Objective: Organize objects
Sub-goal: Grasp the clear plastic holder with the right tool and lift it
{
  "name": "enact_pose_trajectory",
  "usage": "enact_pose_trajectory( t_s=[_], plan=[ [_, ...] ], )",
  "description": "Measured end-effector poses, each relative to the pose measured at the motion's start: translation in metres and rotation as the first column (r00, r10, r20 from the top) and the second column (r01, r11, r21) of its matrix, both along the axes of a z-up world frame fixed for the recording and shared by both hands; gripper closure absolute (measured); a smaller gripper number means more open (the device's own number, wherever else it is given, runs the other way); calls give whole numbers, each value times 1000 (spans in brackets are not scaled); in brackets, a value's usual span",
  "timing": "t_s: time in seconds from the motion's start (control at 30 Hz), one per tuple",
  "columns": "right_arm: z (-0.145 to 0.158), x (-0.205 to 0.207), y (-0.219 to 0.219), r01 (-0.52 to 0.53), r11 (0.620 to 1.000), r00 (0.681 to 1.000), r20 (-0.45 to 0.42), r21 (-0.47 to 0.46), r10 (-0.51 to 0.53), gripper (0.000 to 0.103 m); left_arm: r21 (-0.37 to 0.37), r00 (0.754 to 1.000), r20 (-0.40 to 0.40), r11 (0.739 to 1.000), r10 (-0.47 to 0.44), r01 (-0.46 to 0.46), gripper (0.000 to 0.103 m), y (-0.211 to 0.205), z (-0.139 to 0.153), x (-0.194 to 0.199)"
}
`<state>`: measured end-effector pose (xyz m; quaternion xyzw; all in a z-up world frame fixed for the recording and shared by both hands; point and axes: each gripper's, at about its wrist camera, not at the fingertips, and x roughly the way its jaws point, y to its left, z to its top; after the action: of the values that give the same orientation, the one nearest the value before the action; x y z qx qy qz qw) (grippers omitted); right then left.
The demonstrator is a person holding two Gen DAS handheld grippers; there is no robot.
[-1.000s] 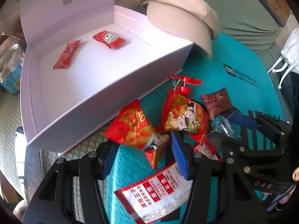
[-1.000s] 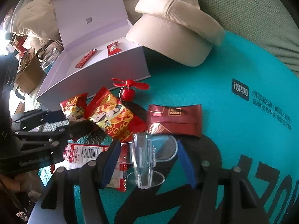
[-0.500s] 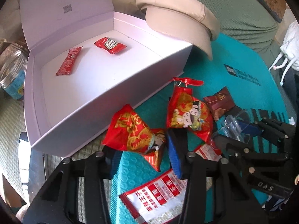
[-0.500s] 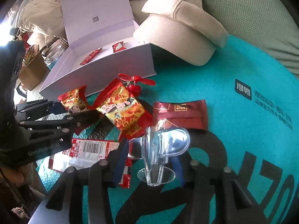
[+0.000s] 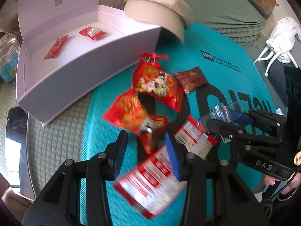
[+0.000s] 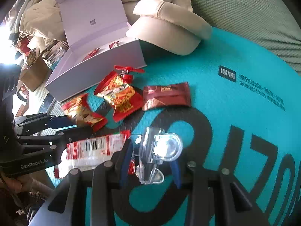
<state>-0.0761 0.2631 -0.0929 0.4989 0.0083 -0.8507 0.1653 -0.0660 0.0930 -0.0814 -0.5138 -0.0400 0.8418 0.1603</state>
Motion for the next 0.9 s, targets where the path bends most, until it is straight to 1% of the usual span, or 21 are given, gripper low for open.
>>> enact_pose_trajectory(
  t_s=[0.1, 0.17, 0.27, 0.43, 0.47, 0.5, 0.53, 0.57, 0.63, 0.7, 0.77, 0.83, 0.9],
  plan=[
    [-1, 7, 4, 6, 1000, 1000, -1, -5, -6, 65, -15, 1000, -6, 1000, 1, -1, 62, 2, 1, 1],
    [-2, 8, 5, 12, 1000, 1000, 10, -10, -12, 62, -29, 1000, -14, 1000, -11, 10, 61, 4, 1, -2],
    [-7, 10, 3, 17, 1000, 999, 39, 7, -17, 59, -46, 999, -29, 999, -28, 27, 56, 5, -1, -10],
    [-9, 16, 1, 72, 997, 997, 29, 25, -73, 59, -50, 991, -99, 995, -88, 83, 56, 7, -4, -14],
    [-9, 15, -1, 82, 996, 996, 26, 36, -83, 62, -51, 987, -120, 994, -106, 101, 58, 6, -6, -14],
    [-9, 13, -3, 87, 995, 996, 22, 52, -89, 65, -61, 984, -132, 992, -119, 112, 63, 6, -7, -14],
    [-8, 11, -6, 95, 992, 995, 15, 86, -97, 69, -70, 980, -144, 989, -136, 127, 64, 5, -7, -13],
    [-8, 9, -11, 103, 988, 995, 7, 111, -104, 69, -73, 975, -154, 986, -160, 150, 64, 4, -7, -12],
    [-8, 9, -15, 143, 981, 990, -3, 128, -144, 69, -69, 967, -161, 979, -198, 190, 66, 2, -7, -12],
    [-7, 12, -18, 204, 971, 979, -13, 122, -204, 71, -40, 962, -156, 975, -223, 220, 68, -4, -6, -13],
    [-4, 18, -16, 248, 964, 969, -28, 97, -246, 76, -20, 957, -149, 969, -248, 248, 68, -8, -6, -13],
    [-1, 28, -14, 289, 955, 957, -39, 71, -287, 76, -19, 950, -150, 961, -276, 276, 69, -10, -5, -10],
    [-4, 40, -14, 317, 945, 948, -60, 77, -313, 77, -24, 946, -155, 958, -286, 285, 69, -13, -5, -6]
  ],
)
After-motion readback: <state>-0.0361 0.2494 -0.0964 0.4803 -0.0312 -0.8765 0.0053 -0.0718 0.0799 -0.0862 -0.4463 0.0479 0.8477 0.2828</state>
